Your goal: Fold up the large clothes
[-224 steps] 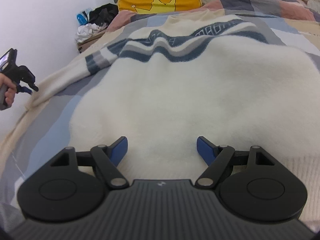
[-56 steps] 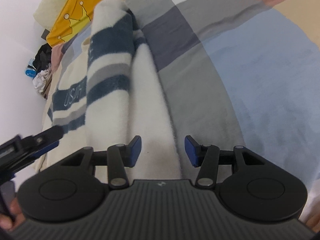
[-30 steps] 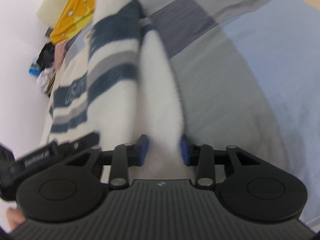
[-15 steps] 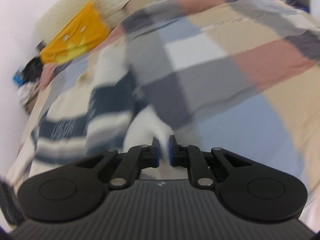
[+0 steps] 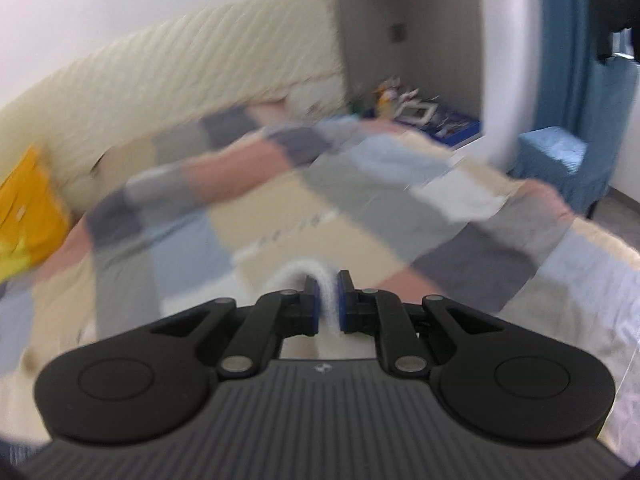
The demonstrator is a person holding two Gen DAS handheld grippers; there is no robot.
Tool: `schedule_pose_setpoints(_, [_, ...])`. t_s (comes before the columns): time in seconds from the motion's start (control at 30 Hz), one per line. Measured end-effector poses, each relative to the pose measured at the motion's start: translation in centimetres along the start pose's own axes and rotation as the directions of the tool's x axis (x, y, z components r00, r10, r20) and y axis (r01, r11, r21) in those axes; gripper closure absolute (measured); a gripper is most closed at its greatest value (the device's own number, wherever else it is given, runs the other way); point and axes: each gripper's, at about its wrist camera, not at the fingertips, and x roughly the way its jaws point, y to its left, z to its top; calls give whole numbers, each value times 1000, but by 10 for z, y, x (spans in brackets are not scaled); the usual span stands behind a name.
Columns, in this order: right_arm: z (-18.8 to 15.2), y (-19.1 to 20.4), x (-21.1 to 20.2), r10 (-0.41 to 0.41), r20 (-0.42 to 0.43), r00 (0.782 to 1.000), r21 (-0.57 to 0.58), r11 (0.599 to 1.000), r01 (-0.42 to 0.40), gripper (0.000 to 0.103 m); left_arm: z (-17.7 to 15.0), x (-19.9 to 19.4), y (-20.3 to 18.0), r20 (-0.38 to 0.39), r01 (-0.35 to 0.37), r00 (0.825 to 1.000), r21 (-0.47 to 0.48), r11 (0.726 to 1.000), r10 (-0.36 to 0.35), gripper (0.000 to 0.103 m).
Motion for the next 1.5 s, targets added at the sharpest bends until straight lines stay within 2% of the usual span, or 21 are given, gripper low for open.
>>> schedule_pose_setpoints(0.1, [23,-6,15,-16,28,999,43,999,15,91,2,0,5,-2,14,1000,-12,1000,-14,42])
schedule_pose_setpoints(0.2, [22,-8,41,-27,5,1000,57,998,27,91,4,1,9,-9,26,1000,-32,999,-26,42])
schedule_pose_setpoints(0.3, [-4,-16,75,-77,-83,994,21,997,79,91,4,2,11,-19,32,999,-41,999,-32,42])
schedule_pose_setpoints(0.4, [-44,-39,112,-153,-185,971,25,987,161,89,2,3,12,-24,31,999,-38,999,-32,42])
schedule_pose_setpoints(0.53, [-89,-76,151,-163,-278,947,81,978,192,88,1,6,9,-22,25,999,-15,1000,-25,42])
schedule_pose_setpoints(0.63, [-104,-100,161,-101,-267,958,139,980,142,81,1,8,9,-21,23,999,-10,1000,-24,42])
schedule_pose_setpoints(0.7, [-104,-108,158,-75,-264,962,169,978,122,67,3,8,10,-25,25,999,-16,1000,-25,42])
schedule_pose_setpoints(0.87, [-94,-131,138,21,-229,973,214,976,30,50,10,1,22,3,22,1000,-80,997,-22,42])
schedule_pose_setpoints(0.97, [-93,-148,117,15,-166,986,231,973,24,39,11,0,28,1,35,999,-117,993,-35,42])
schedule_pose_setpoints(1.03, [-96,-164,109,24,-148,989,263,965,16,39,10,-2,28,0,34,999,-120,992,-34,42])
schedule_pose_setpoints(1.2, [-116,-188,106,77,-207,975,329,944,-5,38,10,-2,26,2,21,1000,-110,994,-21,42])
schedule_pose_setpoints(1.27, [-125,-191,102,94,-202,975,334,942,-21,38,10,-2,27,1,19,1000,-107,994,-19,42])
schedule_pose_setpoints(1.5, [-153,-183,105,49,-214,976,308,951,20,40,8,1,24,0,5,1000,-86,996,-5,42])
